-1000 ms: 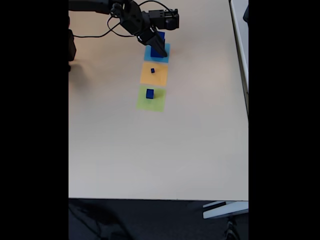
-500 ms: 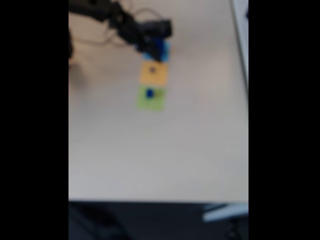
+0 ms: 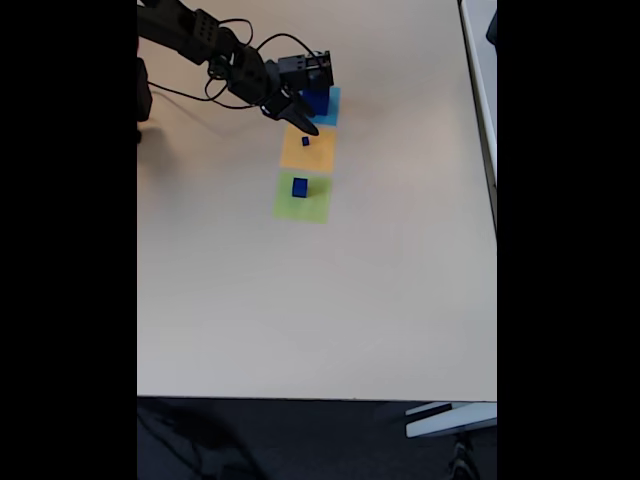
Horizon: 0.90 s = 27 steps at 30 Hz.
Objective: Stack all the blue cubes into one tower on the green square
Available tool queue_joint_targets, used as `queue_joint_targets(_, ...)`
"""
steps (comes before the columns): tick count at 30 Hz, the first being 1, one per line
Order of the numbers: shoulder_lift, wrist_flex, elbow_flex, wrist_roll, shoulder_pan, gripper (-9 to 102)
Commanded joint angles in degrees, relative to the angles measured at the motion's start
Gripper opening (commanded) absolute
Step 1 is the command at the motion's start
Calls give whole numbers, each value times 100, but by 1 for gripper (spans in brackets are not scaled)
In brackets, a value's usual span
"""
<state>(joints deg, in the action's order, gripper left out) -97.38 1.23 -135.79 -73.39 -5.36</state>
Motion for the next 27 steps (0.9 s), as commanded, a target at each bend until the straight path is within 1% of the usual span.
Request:
queue_joint_targets(1, 26, -387, -62, -35, -9, 20)
queue_joint_targets(7, 290, -1072, -404, -53, -18, 19)
queue_joint_targets(27, 782, -2092, -826, 9, -141, 18)
